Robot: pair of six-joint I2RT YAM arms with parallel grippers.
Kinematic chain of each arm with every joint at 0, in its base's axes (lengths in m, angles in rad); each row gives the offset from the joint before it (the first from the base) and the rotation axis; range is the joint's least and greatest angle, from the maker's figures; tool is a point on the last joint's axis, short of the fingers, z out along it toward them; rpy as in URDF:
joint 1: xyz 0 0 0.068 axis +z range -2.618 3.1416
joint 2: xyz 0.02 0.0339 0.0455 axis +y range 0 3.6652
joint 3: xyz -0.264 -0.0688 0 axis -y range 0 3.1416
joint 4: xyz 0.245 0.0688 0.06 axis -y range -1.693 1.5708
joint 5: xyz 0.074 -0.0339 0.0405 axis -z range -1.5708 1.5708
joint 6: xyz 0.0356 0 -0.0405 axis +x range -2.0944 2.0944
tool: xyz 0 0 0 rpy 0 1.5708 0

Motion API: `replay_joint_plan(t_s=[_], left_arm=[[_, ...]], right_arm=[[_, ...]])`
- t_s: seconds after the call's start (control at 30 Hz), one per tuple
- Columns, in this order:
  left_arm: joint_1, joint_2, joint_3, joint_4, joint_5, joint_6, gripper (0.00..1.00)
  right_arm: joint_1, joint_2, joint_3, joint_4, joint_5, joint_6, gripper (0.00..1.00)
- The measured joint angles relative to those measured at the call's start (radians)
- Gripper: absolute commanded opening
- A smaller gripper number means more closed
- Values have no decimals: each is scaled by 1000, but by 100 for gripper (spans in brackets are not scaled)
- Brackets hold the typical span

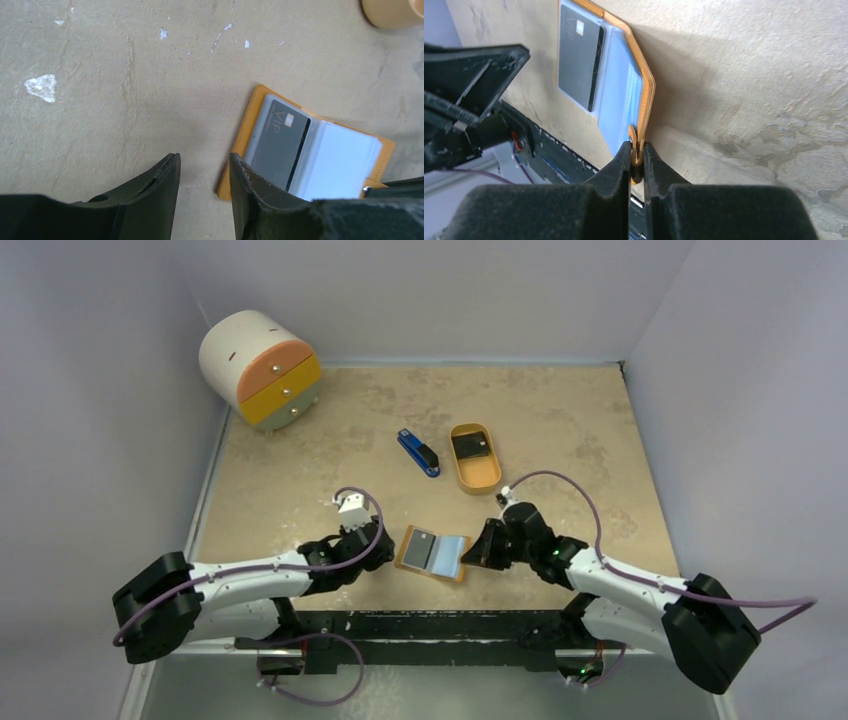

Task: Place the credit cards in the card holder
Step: Close the card holder at the center of the board.

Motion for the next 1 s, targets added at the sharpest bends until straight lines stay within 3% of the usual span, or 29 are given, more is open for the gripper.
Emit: replay_joint_plan(t_s=[0.23,0.6,1.0], left_arm=[[18,137,-11,156,91,52,26],[18,192,-101,459,237,42,22],[18,198,-167,592,290,-15,20]], right_arm=[[0,-19,58,-66,-72,-97,14],[0,72,145,42,-191,-157,42],[44,241,235,135,-239,-173,50]])
